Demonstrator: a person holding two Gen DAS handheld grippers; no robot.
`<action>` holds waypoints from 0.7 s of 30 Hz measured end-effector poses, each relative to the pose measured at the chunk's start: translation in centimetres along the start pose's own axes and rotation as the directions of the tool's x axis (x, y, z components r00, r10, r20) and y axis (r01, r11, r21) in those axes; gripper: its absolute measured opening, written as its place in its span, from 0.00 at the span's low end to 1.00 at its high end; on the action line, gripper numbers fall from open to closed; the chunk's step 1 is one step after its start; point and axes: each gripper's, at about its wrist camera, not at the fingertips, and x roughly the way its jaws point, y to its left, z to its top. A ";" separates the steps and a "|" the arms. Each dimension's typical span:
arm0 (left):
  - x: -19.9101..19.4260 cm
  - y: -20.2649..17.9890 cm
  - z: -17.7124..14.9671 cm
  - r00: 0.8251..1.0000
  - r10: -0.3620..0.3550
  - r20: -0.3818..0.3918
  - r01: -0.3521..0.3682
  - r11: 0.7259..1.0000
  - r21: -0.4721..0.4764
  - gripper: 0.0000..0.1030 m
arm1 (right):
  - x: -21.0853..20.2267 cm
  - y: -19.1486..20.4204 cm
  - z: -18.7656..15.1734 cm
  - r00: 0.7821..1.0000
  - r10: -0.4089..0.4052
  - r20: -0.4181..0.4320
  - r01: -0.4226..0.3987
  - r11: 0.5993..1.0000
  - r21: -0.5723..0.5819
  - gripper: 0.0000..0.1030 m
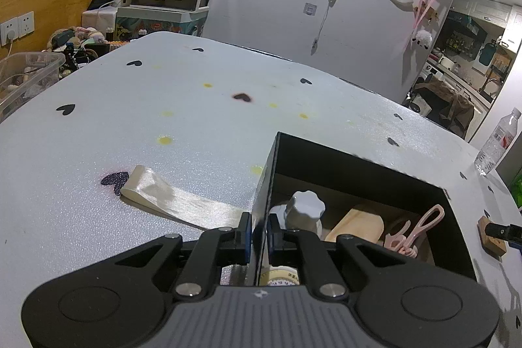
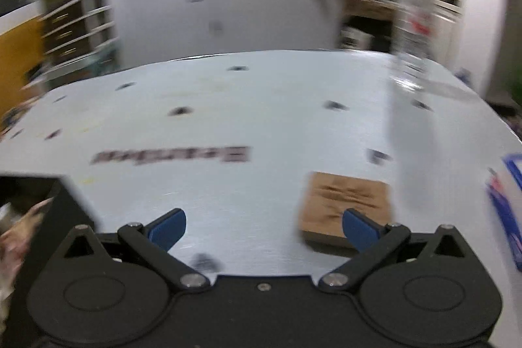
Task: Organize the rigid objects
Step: 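Move the right gripper to the carved wooden tile and grasp it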
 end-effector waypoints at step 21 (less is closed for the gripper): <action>0.0 -0.1 0.0 1.000 -0.001 0.000 0.001 1.000 -0.002 0.09 | 4.7 -4.0 0.1 0.993 -0.119 -0.010 0.120 0.989 0.088 0.74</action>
